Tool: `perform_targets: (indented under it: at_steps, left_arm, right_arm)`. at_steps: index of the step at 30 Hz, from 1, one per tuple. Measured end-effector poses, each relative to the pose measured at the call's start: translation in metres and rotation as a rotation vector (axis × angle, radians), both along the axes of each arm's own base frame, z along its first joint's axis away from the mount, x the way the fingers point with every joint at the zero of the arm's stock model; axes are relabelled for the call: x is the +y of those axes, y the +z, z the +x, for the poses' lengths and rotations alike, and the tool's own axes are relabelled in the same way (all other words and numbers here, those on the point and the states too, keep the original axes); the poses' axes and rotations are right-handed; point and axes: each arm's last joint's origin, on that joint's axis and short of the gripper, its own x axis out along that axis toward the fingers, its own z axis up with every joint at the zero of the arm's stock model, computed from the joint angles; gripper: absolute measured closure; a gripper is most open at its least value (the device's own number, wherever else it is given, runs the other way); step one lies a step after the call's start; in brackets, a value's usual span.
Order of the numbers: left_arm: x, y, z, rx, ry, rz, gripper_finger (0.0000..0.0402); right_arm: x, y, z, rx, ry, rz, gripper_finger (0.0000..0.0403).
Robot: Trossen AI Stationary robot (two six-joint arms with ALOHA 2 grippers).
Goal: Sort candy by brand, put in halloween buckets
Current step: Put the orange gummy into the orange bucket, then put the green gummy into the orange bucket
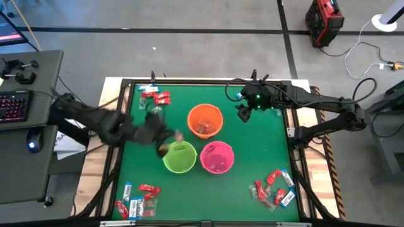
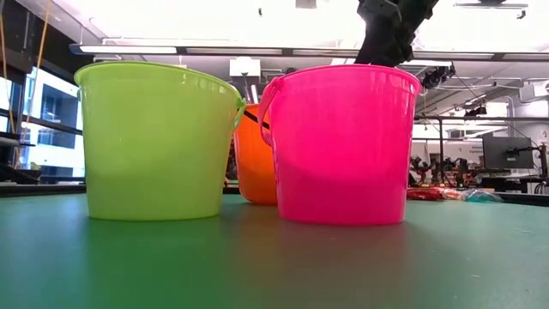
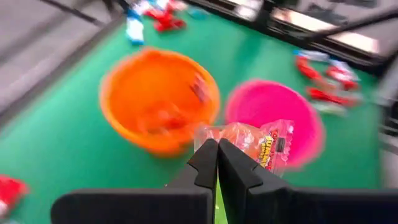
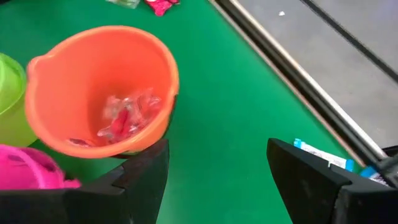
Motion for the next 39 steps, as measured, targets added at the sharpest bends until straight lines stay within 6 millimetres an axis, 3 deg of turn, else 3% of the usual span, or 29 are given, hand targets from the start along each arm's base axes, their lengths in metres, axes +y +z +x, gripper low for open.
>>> perform_targets:
  at_steps: [5, 9, 13, 16, 18, 23, 25, 28, 32, 35, 39]
  left_arm:
    - [0.05, -0.018, 0.052, 0.049, -0.044, 0.146, 0.0401]
    - [0.084, -0.048, 0.088, 0.1, 0.015, 0.182, 0.039]
    - [0.107, -0.079, 0.107, 0.164, -0.028, 0.049, 0.0352]
    - [0.111, -0.095, 0.114, 0.194, -0.102, -0.055, 0.0309]
    - [0.112, -0.097, 0.114, 0.221, -0.148, -0.03, 0.0277]
    - [0.128, -0.082, 0.09, 0.314, -0.134, 0.075, 0.0215]
    - [0.141, -0.071, 0.074, 0.313, -0.099, 0.099, 0.0201]
    - [0.166, -0.071, 0.043, 0.306, -0.006, 0.083, 0.0193]
    - [0.195, -0.102, -0.005, 0.38, 0.165, -0.046, 0.0192]
    - [0.204, -0.134, -0.036, 0.527, 0.264, -0.183, 0.0194]
    - [0.21, -0.163, -0.052, 0.649, 0.338, -0.283, 0.0194]
  right_arm:
    - [-0.001, 0.002, 0.001, -0.019, -0.022, -0.019, 0.0139]
    - [-0.002, 0.004, 0.004, -0.07, -0.042, -0.012, 0.0139]
    - [-0.002, 0.006, 0.006, -0.108, -0.065, 0.001, 0.0139]
    - [-0.003, 0.007, 0.006, -0.127, -0.098, 0.0, 0.0139]
    - [-0.003, 0.008, 0.007, -0.146, -0.111, 0.008, 0.0139]
    - [-0.004, 0.01, 0.008, -0.202, -0.169, 0.05, 0.0139]
    - [-0.004, 0.01, 0.008, -0.218, -0.215, 0.06, 0.0139]
    - [-0.005, 0.01, 0.007, -0.239, -0.268, 0.073, 0.0139]
    - [-0.005, 0.009, 0.007, -0.254, -0.306, 0.094, 0.0139]
    - [-0.005, 0.009, 0.007, -0.253, -0.309, 0.097, 0.0139]
    - [-0.006, 0.009, 0.006, -0.252, -0.326, 0.077, 0.0139]
